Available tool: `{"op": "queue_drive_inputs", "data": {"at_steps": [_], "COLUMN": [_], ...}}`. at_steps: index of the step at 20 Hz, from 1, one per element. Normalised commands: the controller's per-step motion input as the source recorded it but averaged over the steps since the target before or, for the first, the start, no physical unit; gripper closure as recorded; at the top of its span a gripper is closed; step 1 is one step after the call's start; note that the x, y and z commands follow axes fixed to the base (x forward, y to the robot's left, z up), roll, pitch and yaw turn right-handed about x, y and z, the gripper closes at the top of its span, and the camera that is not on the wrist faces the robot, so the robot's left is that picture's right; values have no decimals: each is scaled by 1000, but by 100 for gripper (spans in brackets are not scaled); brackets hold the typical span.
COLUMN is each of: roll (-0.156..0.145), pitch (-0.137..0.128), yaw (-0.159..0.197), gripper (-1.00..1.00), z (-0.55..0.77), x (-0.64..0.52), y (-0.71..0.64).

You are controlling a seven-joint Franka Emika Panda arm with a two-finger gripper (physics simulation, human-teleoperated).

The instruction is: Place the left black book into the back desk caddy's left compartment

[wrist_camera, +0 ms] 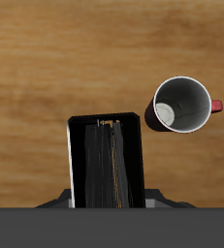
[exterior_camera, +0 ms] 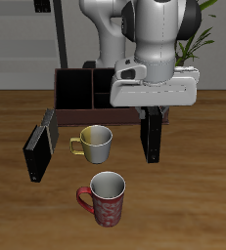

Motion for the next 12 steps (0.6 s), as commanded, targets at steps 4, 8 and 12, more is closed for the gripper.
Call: {"op": "queue_drive_inputs", "data": {"at_steps": [4,8,12], "roll": [6,12,1], "pitch": [-36,-56,-55], "yaw": [9,23,12], "gripper": [100,100,100], "z": [336,334,362], "x": [-384,-370,-433], "y": [-50,-27,-41]}}
